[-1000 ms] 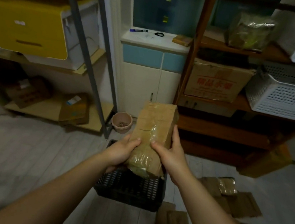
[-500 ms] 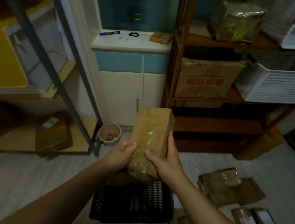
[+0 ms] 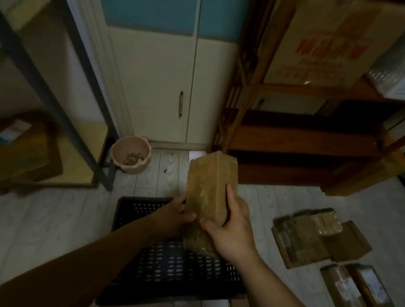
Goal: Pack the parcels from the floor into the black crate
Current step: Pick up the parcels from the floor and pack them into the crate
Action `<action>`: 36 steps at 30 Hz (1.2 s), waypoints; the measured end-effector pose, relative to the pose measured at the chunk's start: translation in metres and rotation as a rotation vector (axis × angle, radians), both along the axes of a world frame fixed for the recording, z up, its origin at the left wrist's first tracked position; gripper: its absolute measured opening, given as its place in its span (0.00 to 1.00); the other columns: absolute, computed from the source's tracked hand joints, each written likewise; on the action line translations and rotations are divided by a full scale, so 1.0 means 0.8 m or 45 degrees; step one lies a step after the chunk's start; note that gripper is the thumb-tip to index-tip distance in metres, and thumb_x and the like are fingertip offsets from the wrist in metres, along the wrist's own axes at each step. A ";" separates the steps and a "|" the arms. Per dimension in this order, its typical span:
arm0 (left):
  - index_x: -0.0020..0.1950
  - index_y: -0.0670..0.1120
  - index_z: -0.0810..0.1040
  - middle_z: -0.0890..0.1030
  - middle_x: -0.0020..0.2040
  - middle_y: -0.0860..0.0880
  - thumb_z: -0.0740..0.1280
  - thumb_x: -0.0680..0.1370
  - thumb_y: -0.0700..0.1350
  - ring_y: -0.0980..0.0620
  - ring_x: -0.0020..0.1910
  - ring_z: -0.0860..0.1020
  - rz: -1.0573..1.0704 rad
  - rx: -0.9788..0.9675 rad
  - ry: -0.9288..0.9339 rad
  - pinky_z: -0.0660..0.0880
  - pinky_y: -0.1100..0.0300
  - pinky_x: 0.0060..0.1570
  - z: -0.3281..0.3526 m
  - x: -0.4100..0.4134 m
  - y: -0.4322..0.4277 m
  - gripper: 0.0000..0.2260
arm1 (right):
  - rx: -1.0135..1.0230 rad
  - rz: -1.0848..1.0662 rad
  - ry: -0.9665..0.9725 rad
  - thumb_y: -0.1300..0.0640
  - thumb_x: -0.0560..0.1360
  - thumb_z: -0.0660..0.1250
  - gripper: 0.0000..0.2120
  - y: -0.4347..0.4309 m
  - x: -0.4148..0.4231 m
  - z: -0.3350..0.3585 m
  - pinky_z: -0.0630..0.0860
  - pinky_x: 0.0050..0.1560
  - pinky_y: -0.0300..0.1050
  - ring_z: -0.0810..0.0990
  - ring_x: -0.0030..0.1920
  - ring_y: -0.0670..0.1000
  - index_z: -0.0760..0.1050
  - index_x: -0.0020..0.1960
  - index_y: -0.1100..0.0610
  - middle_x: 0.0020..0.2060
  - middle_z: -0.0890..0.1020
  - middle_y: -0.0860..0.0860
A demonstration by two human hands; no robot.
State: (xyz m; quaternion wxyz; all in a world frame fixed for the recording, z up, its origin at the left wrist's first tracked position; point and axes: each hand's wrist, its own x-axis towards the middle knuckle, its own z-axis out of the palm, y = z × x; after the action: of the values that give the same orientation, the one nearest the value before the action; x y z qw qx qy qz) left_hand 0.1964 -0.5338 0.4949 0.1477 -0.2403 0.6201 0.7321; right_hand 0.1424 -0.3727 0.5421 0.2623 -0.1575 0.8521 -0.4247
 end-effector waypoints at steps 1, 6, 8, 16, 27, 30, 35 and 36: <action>0.70 0.54 0.62 0.72 0.67 0.49 0.69 0.74 0.42 0.50 0.63 0.74 0.018 -0.017 0.030 0.72 0.47 0.64 -0.035 -0.006 0.000 0.28 | 0.020 0.011 0.020 0.49 0.73 0.71 0.45 -0.002 -0.008 -0.033 0.61 0.61 0.38 0.62 0.69 0.48 0.42 0.77 0.42 0.73 0.54 0.46; 0.65 0.63 0.62 0.75 0.61 0.57 0.65 0.77 0.38 0.59 0.58 0.76 0.047 0.022 0.157 0.77 0.62 0.50 -0.197 -0.044 0.007 0.26 | 0.108 0.090 0.121 0.48 0.74 0.70 0.44 -0.008 -0.044 -0.194 0.63 0.58 0.37 0.64 0.69 0.50 0.43 0.77 0.42 0.74 0.52 0.45; 0.72 0.61 0.55 0.70 0.67 0.55 0.65 0.77 0.39 0.55 0.63 0.73 0.006 -0.011 0.185 0.76 0.61 0.53 -0.261 -0.057 0.006 0.31 | 0.152 0.133 0.178 0.47 0.74 0.69 0.44 -0.009 -0.056 -0.253 0.63 0.58 0.36 0.64 0.68 0.50 0.42 0.77 0.42 0.74 0.51 0.45; 0.77 0.56 0.47 0.54 0.77 0.54 0.64 0.77 0.36 0.57 0.73 0.58 -0.248 -0.491 0.262 0.67 0.71 0.60 -0.423 -0.085 -0.010 0.37 | 0.292 0.276 0.439 0.47 0.75 0.66 0.42 0.009 -0.076 -0.411 0.67 0.52 0.37 0.69 0.63 0.51 0.38 0.75 0.36 0.73 0.48 0.44; 0.75 0.61 0.45 0.51 0.78 0.53 0.66 0.77 0.50 0.50 0.77 0.49 -0.605 -1.369 0.128 0.52 0.44 0.74 -0.507 -0.082 -0.020 0.36 | 0.482 0.357 0.576 0.44 0.76 0.64 0.42 0.049 -0.059 -0.425 0.69 0.60 0.45 0.66 0.67 0.56 0.36 0.75 0.36 0.74 0.44 0.45; 0.76 0.59 0.44 0.45 0.79 0.51 0.63 0.76 0.59 0.45 0.77 0.44 -0.903 -1.623 -0.063 0.48 0.36 0.72 -0.529 -0.091 -0.019 0.36 | 0.530 0.356 0.566 0.44 0.75 0.65 0.42 0.061 -0.052 -0.427 0.70 0.59 0.46 0.68 0.66 0.56 0.36 0.75 0.36 0.74 0.44 0.46; 0.76 0.60 0.47 0.40 0.78 0.48 0.60 0.77 0.60 0.42 0.77 0.42 -1.024 -1.694 -0.236 0.46 0.32 0.69 -0.569 -0.088 -0.024 0.33 | 0.695 0.441 0.436 0.44 0.76 0.64 0.41 0.068 -0.049 -0.448 0.69 0.61 0.48 0.67 0.67 0.59 0.38 0.75 0.36 0.75 0.46 0.49; 0.76 0.61 0.47 0.40 0.78 0.48 0.60 0.77 0.59 0.42 0.77 0.42 -1.000 -1.690 -0.253 0.47 0.32 0.69 -0.574 -0.086 -0.025 0.32 | 0.732 0.448 0.414 0.45 0.76 0.64 0.40 0.066 -0.050 -0.456 0.70 0.61 0.49 0.68 0.66 0.59 0.38 0.75 0.36 0.75 0.47 0.50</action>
State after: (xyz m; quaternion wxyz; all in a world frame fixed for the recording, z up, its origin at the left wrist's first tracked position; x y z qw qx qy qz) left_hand 0.1274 -0.5535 0.0360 0.2763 -0.1055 0.9522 0.0768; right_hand 0.1023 -0.3199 0.1774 0.2259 -0.2868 0.9270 -0.0859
